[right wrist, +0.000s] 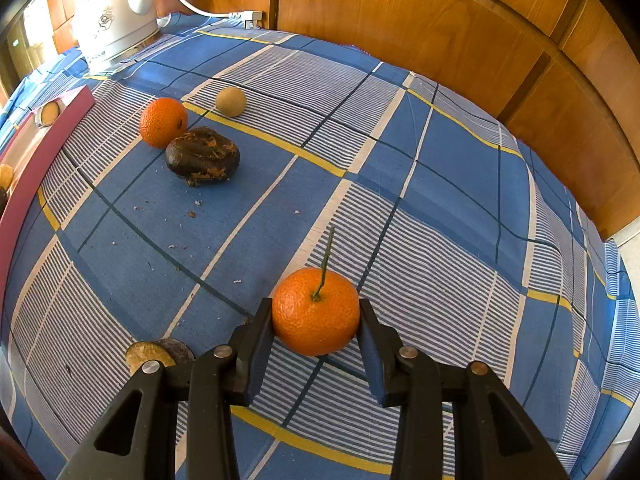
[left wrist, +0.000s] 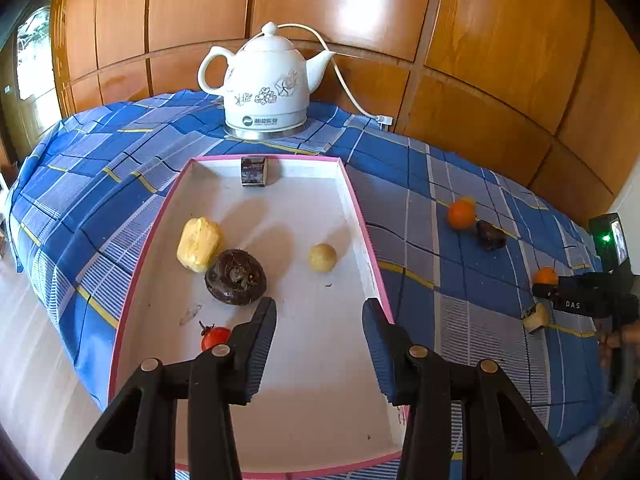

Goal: Organize fruits
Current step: 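Lift the left gripper away from the cube while the right holds the mandarin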

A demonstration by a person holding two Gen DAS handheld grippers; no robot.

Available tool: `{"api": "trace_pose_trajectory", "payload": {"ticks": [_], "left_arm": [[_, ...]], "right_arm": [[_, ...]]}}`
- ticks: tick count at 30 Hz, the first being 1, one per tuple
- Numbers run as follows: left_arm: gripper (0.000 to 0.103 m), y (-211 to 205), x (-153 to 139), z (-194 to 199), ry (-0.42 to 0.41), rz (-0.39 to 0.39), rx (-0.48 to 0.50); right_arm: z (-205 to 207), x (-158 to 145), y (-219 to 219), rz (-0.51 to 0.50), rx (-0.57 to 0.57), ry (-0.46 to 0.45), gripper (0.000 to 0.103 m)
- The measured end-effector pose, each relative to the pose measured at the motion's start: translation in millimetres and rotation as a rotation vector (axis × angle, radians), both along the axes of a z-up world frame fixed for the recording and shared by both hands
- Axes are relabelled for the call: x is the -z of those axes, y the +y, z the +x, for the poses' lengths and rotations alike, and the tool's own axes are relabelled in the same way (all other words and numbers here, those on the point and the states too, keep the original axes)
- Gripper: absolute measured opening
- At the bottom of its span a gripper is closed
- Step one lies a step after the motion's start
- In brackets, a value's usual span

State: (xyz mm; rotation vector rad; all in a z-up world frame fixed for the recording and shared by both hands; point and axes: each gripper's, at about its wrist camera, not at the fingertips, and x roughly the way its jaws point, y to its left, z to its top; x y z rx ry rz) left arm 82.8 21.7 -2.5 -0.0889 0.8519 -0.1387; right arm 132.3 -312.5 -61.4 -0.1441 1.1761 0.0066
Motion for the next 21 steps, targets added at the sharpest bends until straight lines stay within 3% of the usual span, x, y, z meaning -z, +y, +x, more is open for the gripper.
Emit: {"api": "trace_pose_trajectory", "payload": {"ticks": [21], "left_arm": [[0.046, 14.9, 7.4, -0.7, 0.018, -0.006, -0.022]], "right_arm": [[-0.1, -1.6, -0.4, 0.011, 0.003, 0.001, 0.040]]}}
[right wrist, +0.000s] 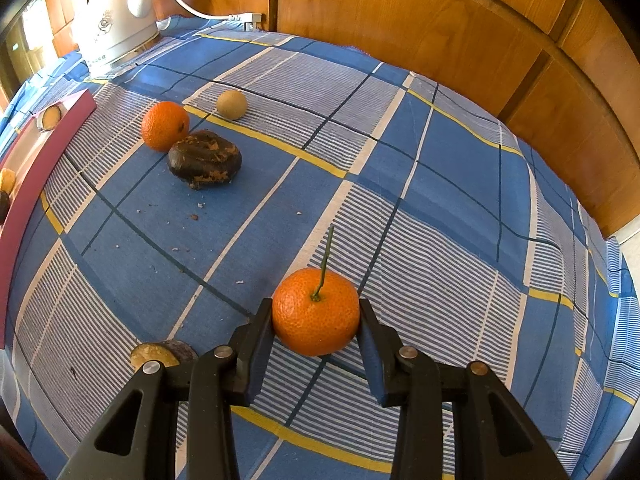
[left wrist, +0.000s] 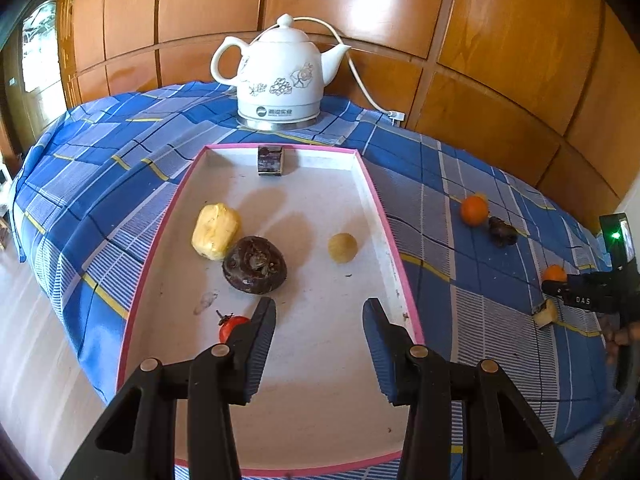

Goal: Organize fruits
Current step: 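Lift the left gripper away from the cube while the right holds the mandarin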

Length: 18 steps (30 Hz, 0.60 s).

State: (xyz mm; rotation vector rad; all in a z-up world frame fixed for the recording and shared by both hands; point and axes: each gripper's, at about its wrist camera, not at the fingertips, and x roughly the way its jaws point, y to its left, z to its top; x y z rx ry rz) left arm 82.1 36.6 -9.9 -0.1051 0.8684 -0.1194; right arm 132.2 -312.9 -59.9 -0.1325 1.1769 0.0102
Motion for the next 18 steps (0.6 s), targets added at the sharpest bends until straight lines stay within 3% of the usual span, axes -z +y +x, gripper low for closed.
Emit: {"api": "trace_pose_trajectory", "payload": {"ticks": [18], "left_arm": [[0.046, 16.1, 0.1, -2.8, -0.004, -0.009, -0.033]], "right_arm": [[0.3, 2.0, -1.9, -0.002, 0.002, 0.001, 0.040]]}}
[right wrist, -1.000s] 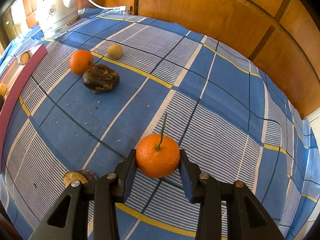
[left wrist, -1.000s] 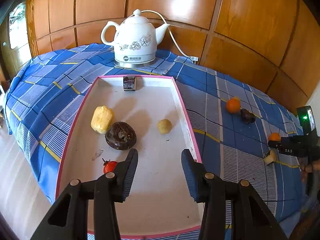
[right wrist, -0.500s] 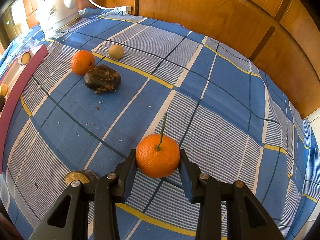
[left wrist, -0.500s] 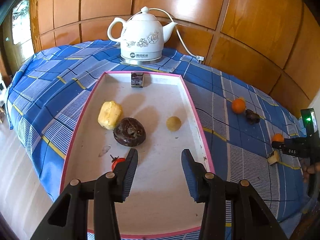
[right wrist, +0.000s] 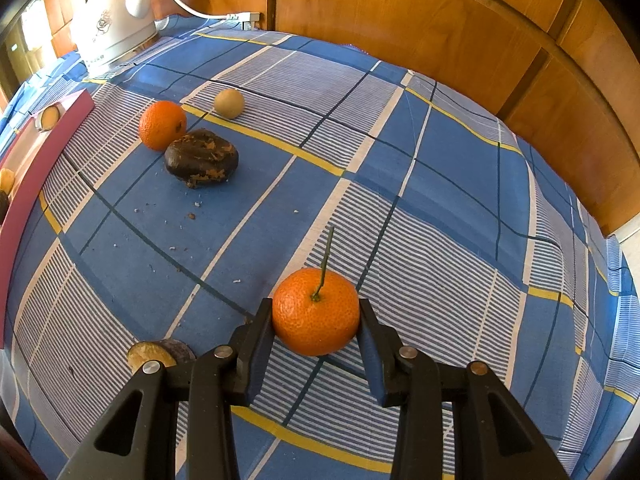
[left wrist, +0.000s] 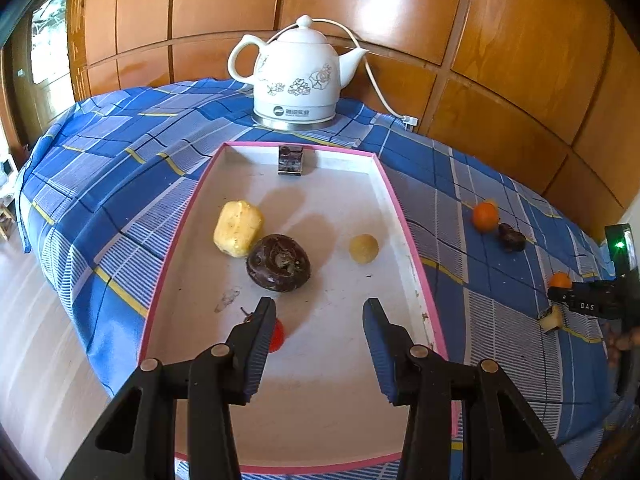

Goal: Organize fruits
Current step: 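Lift the left gripper away from the cube while the right holds the mandarin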

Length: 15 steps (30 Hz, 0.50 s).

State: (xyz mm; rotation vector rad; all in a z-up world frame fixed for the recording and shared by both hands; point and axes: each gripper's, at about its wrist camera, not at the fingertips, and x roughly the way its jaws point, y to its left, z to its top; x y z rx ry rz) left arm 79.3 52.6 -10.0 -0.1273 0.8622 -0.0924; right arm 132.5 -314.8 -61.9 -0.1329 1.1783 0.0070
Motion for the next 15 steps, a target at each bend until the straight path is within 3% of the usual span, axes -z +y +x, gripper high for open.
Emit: {"api": "trace_pose_trajectory", "payload": {"ticks": [15], "left_arm": [[0.046, 13.2, -1.9, -1.8, -0.008, -0.007, -0.025]], "right_arm": [[-7.0, -23.2, 10.4, 0.023, -0.009, -0.032, 0.040]]}}
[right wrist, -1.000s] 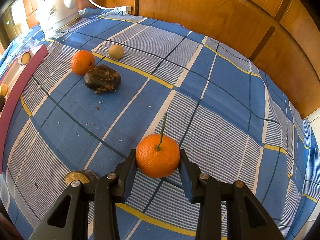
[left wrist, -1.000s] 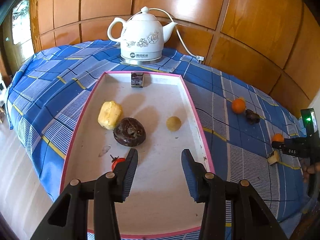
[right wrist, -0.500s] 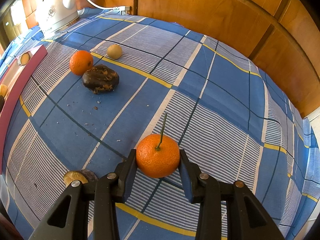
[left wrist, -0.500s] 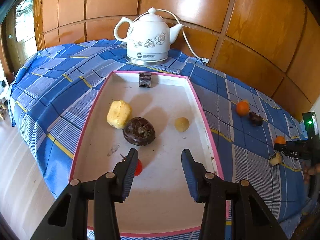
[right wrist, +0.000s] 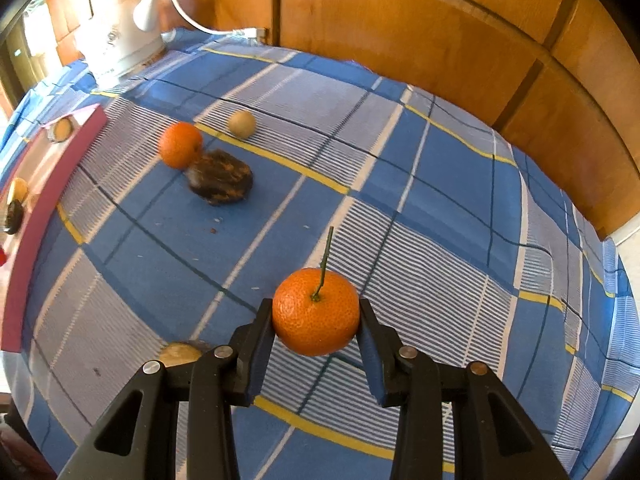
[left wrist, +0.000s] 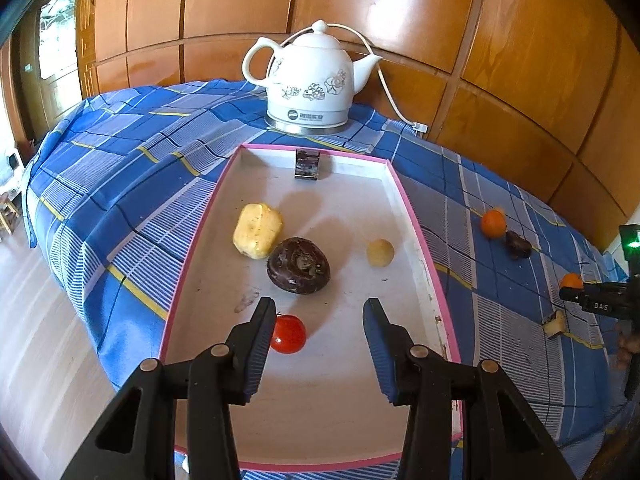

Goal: Organize fruits
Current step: 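Lift the left gripper away from the cube while the right holds the mandarin, then carry the stemmed mandarin into the tray and open the right gripper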

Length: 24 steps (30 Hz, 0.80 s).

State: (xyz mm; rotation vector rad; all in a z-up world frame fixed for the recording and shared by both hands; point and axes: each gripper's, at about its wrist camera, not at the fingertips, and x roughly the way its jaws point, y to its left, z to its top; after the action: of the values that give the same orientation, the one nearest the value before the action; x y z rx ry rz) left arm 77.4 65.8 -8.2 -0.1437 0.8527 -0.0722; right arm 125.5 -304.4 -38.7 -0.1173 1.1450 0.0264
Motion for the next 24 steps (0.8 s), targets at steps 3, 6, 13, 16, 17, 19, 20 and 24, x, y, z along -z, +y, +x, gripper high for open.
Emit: {"api": "trace_pose_trajectory", "payload": {"ticks": [3, 6, 13, 16, 17, 19, 20, 24], "left_arm": [[0.046, 0.7, -0.9, 0.3, -0.002, -0.002, -0.002], [0.046, 2.0, -1.9, 0.4, -0.007, -0.006, -0.005], [0.046, 7.9, -2.9, -0.2, -0.011, -0.014, -0.014], [0.046, 11.8, -1.1, -1.5, -0.009, -0.011, -0.021], [0.046, 15.0, -0.1, -1.8, -0.007, -0.014, -0.026], [0.046, 18.7, 1.2, -2.2, -0.005, -0.016, -0.035], [0.046, 21.2, 1.9, -2.0, -0.004, -0.016, -0.042], [0.046, 26.9, 3.7, -1.9, -0.003, -0.020, -0.056]], "right_arm": [[-3.1, -8.2, 11.2, 0.004, -0.032, -0.013, 0.040], [-6.4, -17.1, 25.4, 0.033, -0.071, -0.027, 0.040], [-11.9, -32.4, 90.5, 0.112, -0.218, -0.056, 0.040], [-14.5, -38.1, 119.5, 0.144, -0.277, -0.065, 0.040], [-15.8, -40.0, 128.5, 0.156, -0.296, -0.067, 0.040], [-18.5, -43.5, 145.8, 0.182, -0.333, -0.070, 0.040], [-19.4, -45.0, 156.7, 0.195, -0.356, -0.069, 0.040], [-20.4, -48.4, 189.7, 0.231, -0.421, -0.060, 0.040]]}}
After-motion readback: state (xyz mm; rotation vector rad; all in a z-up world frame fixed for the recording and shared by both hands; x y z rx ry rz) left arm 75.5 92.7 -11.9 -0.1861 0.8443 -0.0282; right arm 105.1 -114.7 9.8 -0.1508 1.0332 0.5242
